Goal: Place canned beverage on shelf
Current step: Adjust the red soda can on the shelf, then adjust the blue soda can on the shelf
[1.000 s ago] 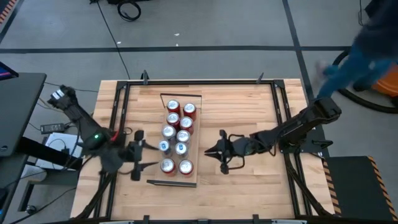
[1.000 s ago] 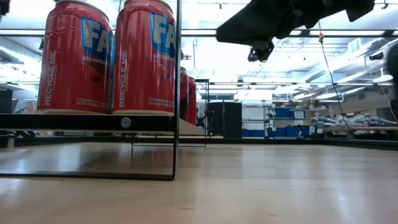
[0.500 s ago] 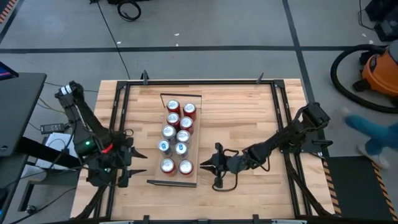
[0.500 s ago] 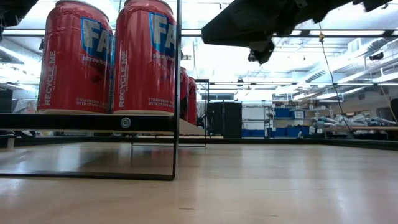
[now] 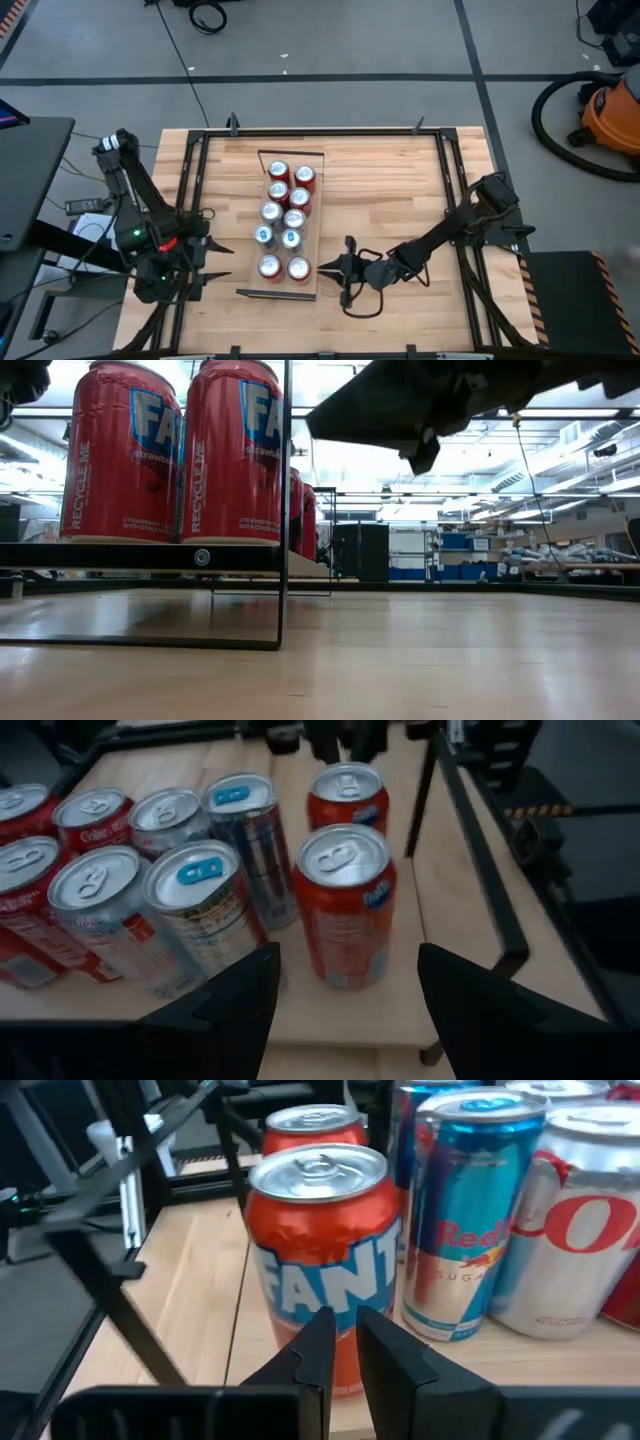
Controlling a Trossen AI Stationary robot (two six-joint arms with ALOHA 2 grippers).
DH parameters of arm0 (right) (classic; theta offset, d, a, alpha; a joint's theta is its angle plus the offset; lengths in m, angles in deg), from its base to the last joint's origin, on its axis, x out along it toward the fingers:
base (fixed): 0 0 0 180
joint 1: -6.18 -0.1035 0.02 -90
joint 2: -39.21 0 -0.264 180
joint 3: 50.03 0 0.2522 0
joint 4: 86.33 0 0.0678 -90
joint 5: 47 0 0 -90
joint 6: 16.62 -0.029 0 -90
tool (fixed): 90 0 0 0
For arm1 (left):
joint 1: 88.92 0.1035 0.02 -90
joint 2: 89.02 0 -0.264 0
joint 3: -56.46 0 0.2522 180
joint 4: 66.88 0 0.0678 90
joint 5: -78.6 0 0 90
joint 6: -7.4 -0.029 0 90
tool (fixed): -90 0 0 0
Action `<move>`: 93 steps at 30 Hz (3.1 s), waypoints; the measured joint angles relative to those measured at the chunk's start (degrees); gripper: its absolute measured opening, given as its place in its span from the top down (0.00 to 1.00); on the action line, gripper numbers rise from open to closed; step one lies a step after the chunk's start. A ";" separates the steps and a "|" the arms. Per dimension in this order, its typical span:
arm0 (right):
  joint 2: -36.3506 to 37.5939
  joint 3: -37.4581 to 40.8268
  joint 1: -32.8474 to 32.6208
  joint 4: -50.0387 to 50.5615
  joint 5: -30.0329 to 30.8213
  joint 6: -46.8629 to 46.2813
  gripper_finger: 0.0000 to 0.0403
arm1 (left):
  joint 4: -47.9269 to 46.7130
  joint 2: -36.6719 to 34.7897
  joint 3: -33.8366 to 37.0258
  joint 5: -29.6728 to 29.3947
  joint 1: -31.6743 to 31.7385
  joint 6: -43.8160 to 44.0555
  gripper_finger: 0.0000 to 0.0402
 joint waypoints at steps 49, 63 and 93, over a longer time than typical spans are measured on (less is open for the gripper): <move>-7.18 -0.11 3.18 -10.65 -6.96 -1.82 0.88 | 30.81 0.12 21.15 -0.62 -0.90 0.38 0.38; -4.74 -0.15 3.09 -5.06 -6.42 -4.40 0.88 | 29.36 -0.02 13.94 3.86 3.72 -5.81 0.38; -4.67 -0.15 2.15 -5.70 -6.40 -4.77 0.88 | 39.81 8.51 20.82 4.73 9.10 -10.24 0.26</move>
